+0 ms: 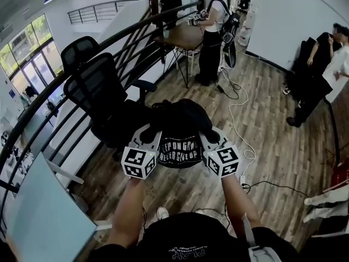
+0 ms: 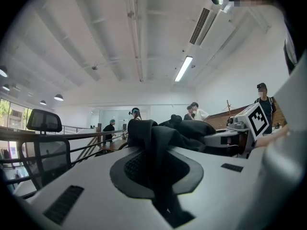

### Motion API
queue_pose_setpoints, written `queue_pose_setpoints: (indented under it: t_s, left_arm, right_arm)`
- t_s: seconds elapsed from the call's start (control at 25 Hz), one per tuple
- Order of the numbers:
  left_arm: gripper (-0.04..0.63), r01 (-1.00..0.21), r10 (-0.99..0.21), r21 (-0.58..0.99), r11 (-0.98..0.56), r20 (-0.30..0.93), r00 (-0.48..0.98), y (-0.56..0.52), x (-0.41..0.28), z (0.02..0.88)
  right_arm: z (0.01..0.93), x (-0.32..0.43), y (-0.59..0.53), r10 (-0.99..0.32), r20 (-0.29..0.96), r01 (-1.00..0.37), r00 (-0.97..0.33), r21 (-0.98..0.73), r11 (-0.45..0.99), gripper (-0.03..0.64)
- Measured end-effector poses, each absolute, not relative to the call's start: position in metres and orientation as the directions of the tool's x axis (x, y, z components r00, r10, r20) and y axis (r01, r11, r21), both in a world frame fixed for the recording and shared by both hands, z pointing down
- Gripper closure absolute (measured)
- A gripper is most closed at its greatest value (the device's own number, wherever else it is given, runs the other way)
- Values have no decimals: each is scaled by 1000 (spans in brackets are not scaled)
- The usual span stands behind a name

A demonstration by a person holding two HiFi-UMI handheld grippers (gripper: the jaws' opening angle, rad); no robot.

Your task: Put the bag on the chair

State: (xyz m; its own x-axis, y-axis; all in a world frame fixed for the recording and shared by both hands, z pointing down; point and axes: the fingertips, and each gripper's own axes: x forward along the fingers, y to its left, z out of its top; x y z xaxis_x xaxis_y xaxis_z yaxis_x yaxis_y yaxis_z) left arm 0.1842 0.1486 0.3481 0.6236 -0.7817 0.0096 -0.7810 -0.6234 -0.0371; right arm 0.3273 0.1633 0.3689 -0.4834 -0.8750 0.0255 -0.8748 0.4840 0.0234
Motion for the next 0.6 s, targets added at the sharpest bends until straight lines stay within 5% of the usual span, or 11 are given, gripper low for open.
queue_pose_setpoints:
  t_s: [0.6]
  left_arm:
    - [545, -787, -787, -38, -616, -2, 617, 149, 152, 342]
  right_arm:
    - [360, 293, 162, -856, 26, -856, -517, 10, 517, 589]
